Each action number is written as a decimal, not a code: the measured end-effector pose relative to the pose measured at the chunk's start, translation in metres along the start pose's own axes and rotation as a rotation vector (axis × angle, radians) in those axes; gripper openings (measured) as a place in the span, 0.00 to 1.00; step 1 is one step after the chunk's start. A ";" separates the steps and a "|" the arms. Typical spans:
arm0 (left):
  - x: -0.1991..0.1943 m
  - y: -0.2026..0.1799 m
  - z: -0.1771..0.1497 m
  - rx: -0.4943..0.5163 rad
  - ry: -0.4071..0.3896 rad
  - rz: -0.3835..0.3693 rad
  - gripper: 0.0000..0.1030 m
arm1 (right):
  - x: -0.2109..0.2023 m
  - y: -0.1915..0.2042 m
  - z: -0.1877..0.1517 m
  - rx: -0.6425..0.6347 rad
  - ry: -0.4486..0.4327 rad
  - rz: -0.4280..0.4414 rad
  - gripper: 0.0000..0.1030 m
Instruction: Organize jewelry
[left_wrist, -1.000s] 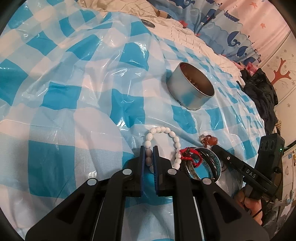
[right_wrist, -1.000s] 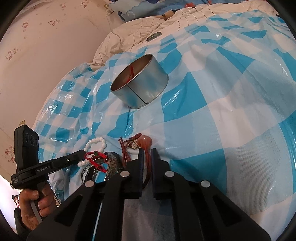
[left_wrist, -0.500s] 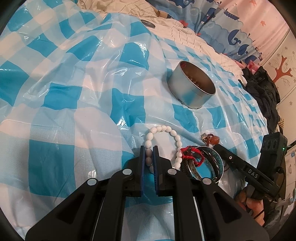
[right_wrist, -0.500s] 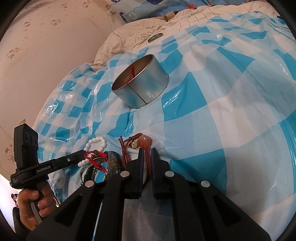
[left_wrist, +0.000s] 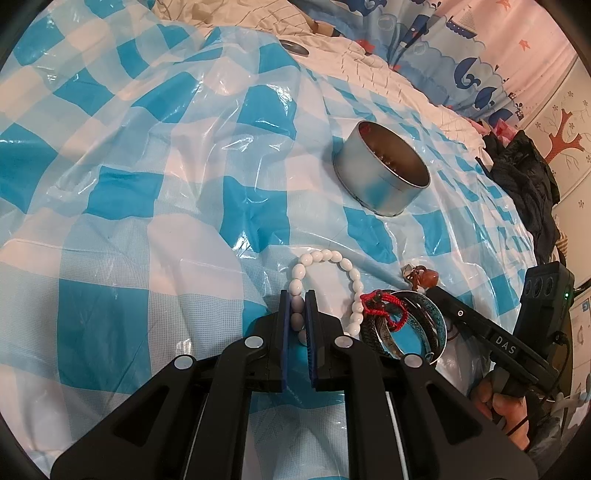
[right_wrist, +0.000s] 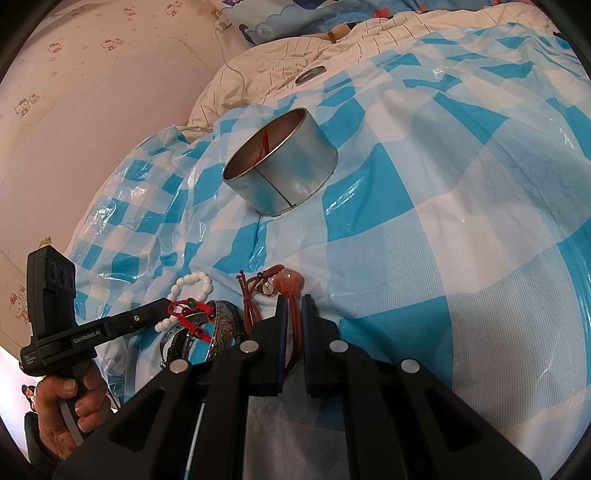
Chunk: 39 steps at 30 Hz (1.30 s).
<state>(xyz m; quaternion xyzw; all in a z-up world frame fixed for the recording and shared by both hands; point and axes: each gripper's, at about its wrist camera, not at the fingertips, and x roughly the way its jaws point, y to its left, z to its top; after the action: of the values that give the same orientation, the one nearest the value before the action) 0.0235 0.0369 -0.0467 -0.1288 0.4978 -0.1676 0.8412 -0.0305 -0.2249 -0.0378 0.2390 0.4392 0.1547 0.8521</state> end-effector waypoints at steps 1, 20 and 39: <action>0.000 0.000 0.000 -0.001 0.000 0.000 0.07 | 0.000 0.000 0.000 0.000 0.000 0.000 0.06; -0.001 -0.001 -0.001 0.003 -0.004 -0.002 0.07 | 0.000 0.000 0.000 -0.001 -0.001 0.000 0.06; -0.007 -0.002 0.005 0.013 -0.015 -0.039 0.06 | 0.001 0.000 -0.001 -0.002 -0.002 -0.001 0.06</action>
<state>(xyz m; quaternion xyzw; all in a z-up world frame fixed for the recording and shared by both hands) 0.0250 0.0384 -0.0384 -0.1343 0.4876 -0.1861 0.8423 -0.0307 -0.2246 -0.0388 0.2384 0.4381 0.1545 0.8528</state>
